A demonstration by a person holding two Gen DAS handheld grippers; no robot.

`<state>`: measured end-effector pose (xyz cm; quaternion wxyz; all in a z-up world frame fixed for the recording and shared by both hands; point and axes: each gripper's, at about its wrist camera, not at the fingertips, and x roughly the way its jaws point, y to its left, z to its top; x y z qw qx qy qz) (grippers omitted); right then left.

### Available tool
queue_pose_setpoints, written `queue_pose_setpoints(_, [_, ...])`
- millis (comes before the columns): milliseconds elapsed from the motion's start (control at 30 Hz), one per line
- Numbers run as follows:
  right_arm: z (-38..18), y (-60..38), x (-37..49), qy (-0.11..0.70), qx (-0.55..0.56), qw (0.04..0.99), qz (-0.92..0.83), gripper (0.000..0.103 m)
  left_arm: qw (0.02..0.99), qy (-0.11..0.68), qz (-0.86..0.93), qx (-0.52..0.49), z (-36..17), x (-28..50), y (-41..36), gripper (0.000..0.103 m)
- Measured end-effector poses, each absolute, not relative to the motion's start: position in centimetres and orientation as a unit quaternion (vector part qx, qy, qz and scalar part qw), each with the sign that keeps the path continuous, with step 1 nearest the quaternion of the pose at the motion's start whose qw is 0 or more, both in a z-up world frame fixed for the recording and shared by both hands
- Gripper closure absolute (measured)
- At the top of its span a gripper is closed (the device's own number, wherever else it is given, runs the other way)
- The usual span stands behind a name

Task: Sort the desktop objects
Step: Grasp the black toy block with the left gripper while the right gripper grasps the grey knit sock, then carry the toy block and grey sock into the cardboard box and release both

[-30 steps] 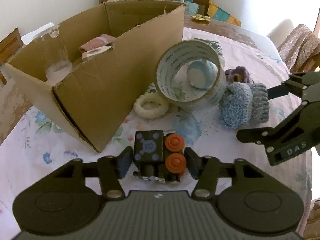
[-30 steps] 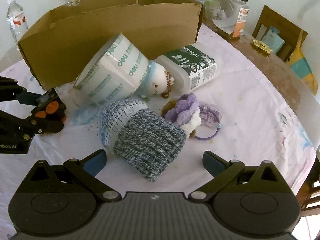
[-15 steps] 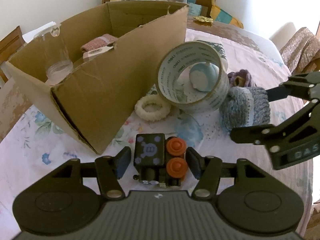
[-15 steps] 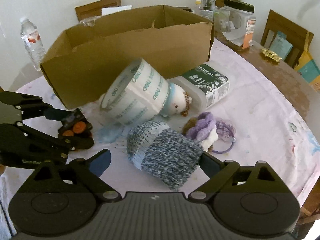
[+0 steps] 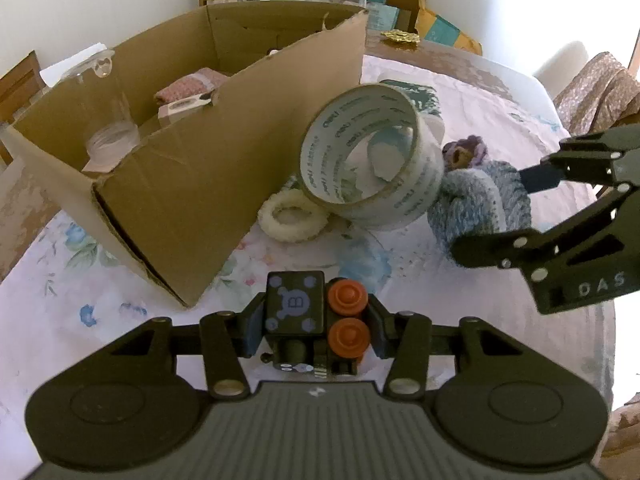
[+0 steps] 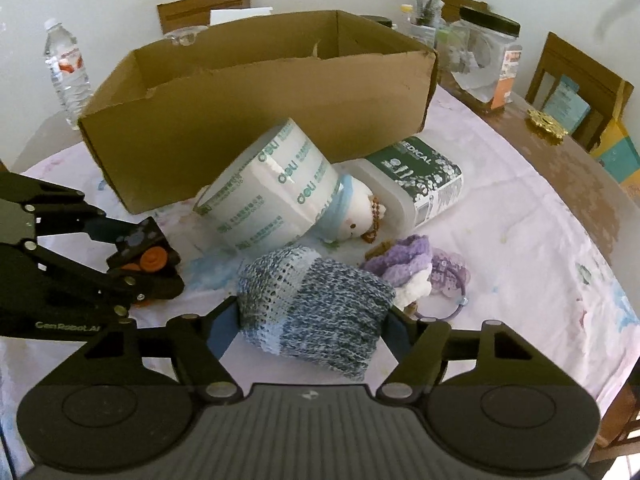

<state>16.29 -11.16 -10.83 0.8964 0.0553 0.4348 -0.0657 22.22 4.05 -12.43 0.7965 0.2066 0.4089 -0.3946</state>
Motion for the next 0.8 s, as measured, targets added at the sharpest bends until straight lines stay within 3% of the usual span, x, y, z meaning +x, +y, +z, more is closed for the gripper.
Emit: queue_pose_setpoints(800, [-2.3, -14.3, 14.9, 0.419, 0.017, 0.907, 0.022, 0.026, 0.816, 0.390, -0.377, 0.200, -3.2, 19.9, 3.5, 0.054])
